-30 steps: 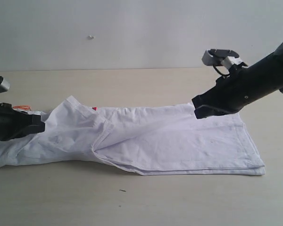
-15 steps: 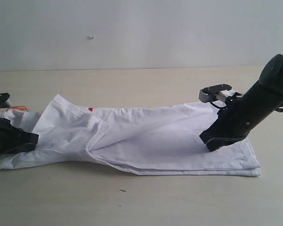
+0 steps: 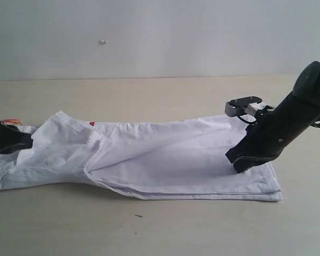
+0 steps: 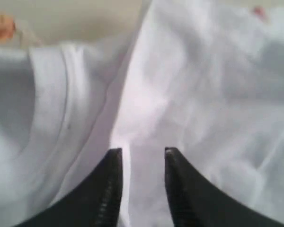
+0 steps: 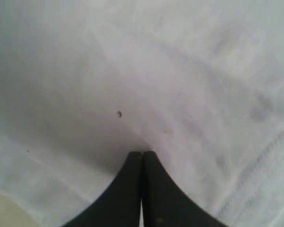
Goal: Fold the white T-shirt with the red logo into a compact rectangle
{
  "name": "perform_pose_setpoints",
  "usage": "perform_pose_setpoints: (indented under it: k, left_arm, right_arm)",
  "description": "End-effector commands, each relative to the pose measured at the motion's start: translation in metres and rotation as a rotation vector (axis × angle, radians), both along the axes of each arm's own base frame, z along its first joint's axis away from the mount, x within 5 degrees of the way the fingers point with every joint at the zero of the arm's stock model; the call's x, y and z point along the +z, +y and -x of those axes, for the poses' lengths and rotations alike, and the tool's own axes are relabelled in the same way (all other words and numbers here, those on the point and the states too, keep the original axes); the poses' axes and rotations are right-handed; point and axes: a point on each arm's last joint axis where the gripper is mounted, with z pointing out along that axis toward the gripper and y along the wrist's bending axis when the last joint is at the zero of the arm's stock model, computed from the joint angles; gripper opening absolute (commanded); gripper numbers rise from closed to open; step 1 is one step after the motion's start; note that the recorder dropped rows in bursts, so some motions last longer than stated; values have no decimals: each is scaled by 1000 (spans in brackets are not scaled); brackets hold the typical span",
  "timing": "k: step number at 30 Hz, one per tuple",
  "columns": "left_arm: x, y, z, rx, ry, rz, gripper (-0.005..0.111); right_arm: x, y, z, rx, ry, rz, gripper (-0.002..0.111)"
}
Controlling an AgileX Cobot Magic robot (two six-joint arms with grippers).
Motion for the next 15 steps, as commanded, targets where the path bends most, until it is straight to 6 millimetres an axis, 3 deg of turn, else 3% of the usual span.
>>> perform_pose_setpoints:
  k: [1, 12, 15]
  left_arm:
    - [33, 1, -4, -7, -106, 19, 51]
    - [39, 75, 6, 236, -88, 202, 55]
    - [33, 95, 9, 316, -69, 224, 64]
  right_arm:
    - [2, 1, 1, 6, 18, -15, 0]
    - [2, 2, 4, 25, 43, -28, 0]
    - [2, 2, 5, 29, 52, -33, 0]
